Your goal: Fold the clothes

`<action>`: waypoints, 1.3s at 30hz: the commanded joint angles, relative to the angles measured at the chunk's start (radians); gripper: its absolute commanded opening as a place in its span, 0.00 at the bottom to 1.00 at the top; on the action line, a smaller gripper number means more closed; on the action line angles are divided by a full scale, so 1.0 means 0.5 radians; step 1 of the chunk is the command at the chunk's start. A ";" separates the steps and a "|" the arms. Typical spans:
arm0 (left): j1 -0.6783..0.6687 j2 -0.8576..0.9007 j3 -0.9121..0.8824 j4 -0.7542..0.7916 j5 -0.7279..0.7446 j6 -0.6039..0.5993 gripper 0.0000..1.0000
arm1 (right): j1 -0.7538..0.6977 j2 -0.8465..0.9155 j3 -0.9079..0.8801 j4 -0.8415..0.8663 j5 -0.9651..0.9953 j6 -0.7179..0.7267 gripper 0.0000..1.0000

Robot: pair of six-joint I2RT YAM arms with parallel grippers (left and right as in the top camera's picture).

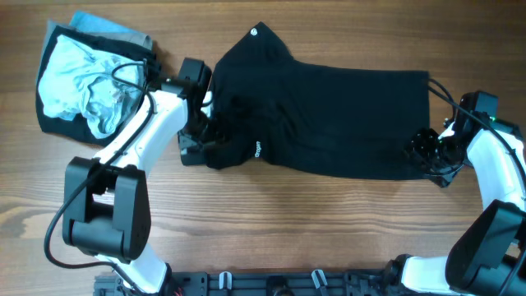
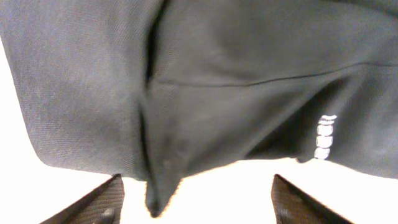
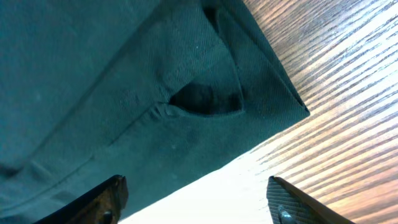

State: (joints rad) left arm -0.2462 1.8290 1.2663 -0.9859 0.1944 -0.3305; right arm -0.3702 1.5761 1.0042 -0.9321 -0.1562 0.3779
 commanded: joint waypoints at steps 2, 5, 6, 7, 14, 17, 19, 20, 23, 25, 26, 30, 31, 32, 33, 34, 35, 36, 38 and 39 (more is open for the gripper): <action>0.031 -0.013 -0.269 0.195 -0.042 0.025 0.84 | -0.008 -0.021 0.030 -0.043 -0.018 -0.127 0.81; 0.031 -0.013 -0.423 0.375 -0.043 0.026 0.75 | -0.008 -0.018 0.030 -0.049 0.001 -0.127 0.82; 0.031 -0.013 -0.456 0.405 -0.047 0.026 0.64 | -0.008 -0.018 0.030 -0.049 0.006 -0.127 0.83; 0.031 -0.013 -0.483 0.422 -0.068 0.025 0.41 | -0.008 -0.018 0.030 -0.050 0.005 -0.127 0.83; 0.140 -0.015 -0.505 0.333 -0.517 -0.165 0.04 | -0.008 -0.018 -0.022 -0.075 -0.011 -0.189 0.87; 0.298 -0.016 -0.504 0.317 -0.534 -0.164 0.04 | -0.006 -0.018 -0.131 -0.060 -0.013 -0.202 0.87; 0.404 -0.015 -0.504 0.303 -0.534 -0.163 0.04 | -0.006 -0.018 -0.199 -0.019 -0.034 -0.202 0.87; 0.454 -0.015 -0.504 0.293 -0.534 -0.163 0.04 | -0.007 -0.018 -0.223 0.002 -0.070 -0.202 0.87; 0.573 -0.016 -0.503 0.274 -0.491 -0.134 0.04 | -0.006 -0.018 -0.237 0.047 -0.207 -0.236 0.84; 0.625 -0.016 -0.504 0.275 -0.404 -0.069 0.04 | -0.006 -0.018 -0.237 0.101 -0.433 -0.391 0.77; 0.636 -0.016 -0.503 0.275 -0.384 -0.053 0.04 | -0.006 -0.018 -0.237 0.116 -0.571 -0.465 0.72; 0.629 -0.016 -0.503 0.275 -0.366 -0.034 0.05 | -0.005 -0.018 -0.237 0.122 -0.903 -0.638 0.55; 0.627 -0.016 -0.504 0.278 -0.366 -0.034 0.06 | 0.001 -0.018 -0.237 0.119 -0.901 -0.638 0.54; 0.628 -0.016 -0.504 0.282 -0.366 -0.034 0.09 | 0.008 -0.018 -0.237 0.112 -0.884 -0.637 0.55; 0.628 -0.016 -0.503 0.282 -0.367 -0.034 0.17 | 0.022 -0.018 -0.238 0.106 -0.853 -0.624 0.58; 0.628 -0.016 -0.503 0.282 -0.367 -0.034 0.27 | 0.037 -0.018 -0.240 0.107 -0.826 -0.609 0.63; 0.628 -0.016 -0.503 0.282 -0.367 -0.034 0.30 | 0.051 -0.018 -0.240 0.111 -0.809 -0.601 0.64; 0.628 -0.016 -0.504 0.282 -0.367 -0.034 0.32 | 0.063 -0.018 -0.242 0.117 -0.805 -0.599 0.59; 0.628 -0.016 -0.504 0.282 -0.367 -0.034 0.33 | 0.107 -0.018 -0.246 0.148 -0.804 -0.591 0.48; 0.628 -0.016 -0.504 0.282 -0.367 -0.034 0.33 | 0.133 -0.018 -0.252 0.164 -0.804 -0.584 0.43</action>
State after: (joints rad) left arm 0.0658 1.8088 1.0386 -0.8524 0.0227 -0.3527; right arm -0.3370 1.5761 0.8860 -0.8669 -0.5278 0.1001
